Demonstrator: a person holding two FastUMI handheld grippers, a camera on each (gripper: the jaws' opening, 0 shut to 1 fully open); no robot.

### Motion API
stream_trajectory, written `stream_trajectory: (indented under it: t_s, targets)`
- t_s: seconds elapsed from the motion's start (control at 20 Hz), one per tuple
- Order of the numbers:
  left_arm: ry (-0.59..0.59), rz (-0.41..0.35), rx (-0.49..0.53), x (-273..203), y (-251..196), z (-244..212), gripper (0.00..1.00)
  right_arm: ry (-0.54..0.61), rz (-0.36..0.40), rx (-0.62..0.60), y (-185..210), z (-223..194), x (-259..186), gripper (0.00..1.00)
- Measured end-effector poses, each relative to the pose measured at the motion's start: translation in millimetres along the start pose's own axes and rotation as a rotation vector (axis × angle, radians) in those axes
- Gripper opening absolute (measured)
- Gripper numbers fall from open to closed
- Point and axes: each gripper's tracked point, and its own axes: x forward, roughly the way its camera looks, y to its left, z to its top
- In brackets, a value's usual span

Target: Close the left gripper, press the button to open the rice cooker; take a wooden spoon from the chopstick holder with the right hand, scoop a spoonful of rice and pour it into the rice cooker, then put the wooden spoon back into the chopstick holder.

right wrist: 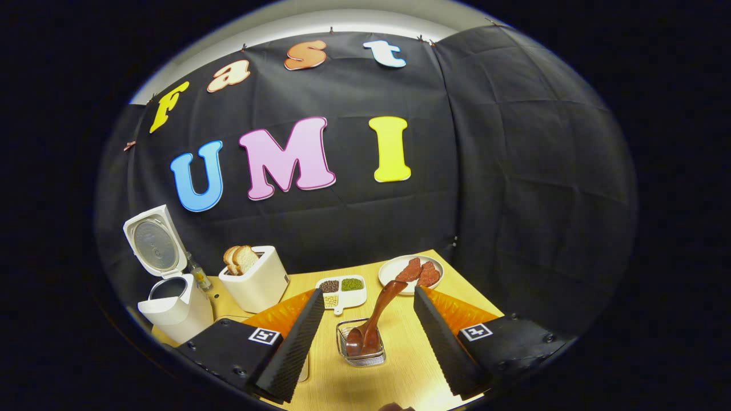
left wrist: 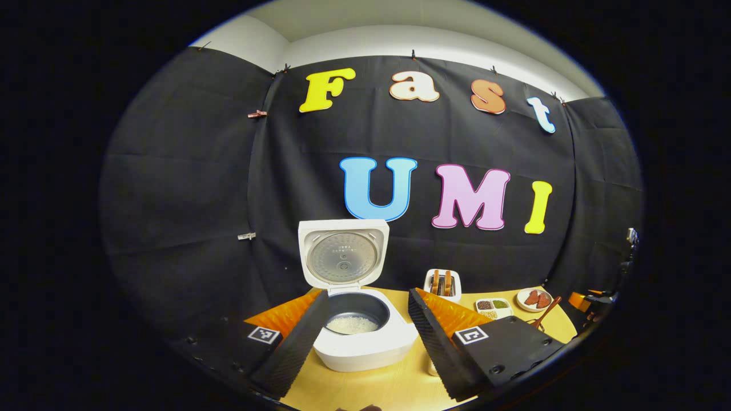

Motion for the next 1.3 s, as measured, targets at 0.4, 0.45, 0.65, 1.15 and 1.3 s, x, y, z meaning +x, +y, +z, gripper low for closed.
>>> stream_trajectory:
  t_s: [0.4,0.45,0.65,1.15,1.3]
  targets:
    - [-0.062,-0.019,0.028,63,31,83,0.95,-0.032,0.077,-0.103,58,19,-110,0.98]
    - [-0.061,-0.028,0.024,72,32,91,0.95,-0.043,0.085,-0.105,64,23,-120,0.98]
    - [-0.075,-0.018,0.024,112,35,124,0.94,-0.088,0.111,-0.111,79,46,-139,0.99]
    - [-0.045,0.092,0.135,246,47,143,0.94,-0.114,0.171,-0.08,72,72,-105,0.98]
    - [-0.021,0.088,0.157,291,46,129,0.93,-0.077,0.177,-0.11,69,61,-97,0.98]
